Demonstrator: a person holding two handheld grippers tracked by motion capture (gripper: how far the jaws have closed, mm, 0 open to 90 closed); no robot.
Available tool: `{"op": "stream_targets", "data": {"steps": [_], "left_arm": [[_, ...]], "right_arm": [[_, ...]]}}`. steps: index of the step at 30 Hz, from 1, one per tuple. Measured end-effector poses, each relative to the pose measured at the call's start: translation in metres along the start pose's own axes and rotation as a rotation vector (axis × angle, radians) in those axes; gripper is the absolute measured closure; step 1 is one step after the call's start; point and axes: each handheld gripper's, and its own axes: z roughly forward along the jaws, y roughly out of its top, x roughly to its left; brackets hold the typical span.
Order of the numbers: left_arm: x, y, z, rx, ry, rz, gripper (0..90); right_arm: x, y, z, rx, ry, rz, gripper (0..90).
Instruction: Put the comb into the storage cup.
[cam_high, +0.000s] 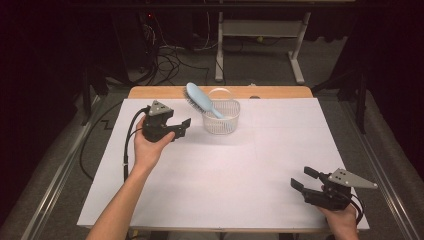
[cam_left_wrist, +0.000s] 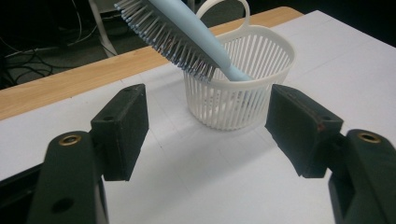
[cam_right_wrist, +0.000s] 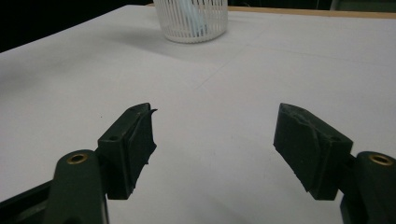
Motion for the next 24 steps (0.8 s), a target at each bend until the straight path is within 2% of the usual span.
{"op": "stream_targets", "data": {"steps": [24], "left_arm": [[0.0026,-0.0084,-0.0092,-0.009,0.001,-0.006,30.6]], "right_arm": [[-0.0003,0.0000,0.0002,0.002,-0.002,0.002,29.3]]}}
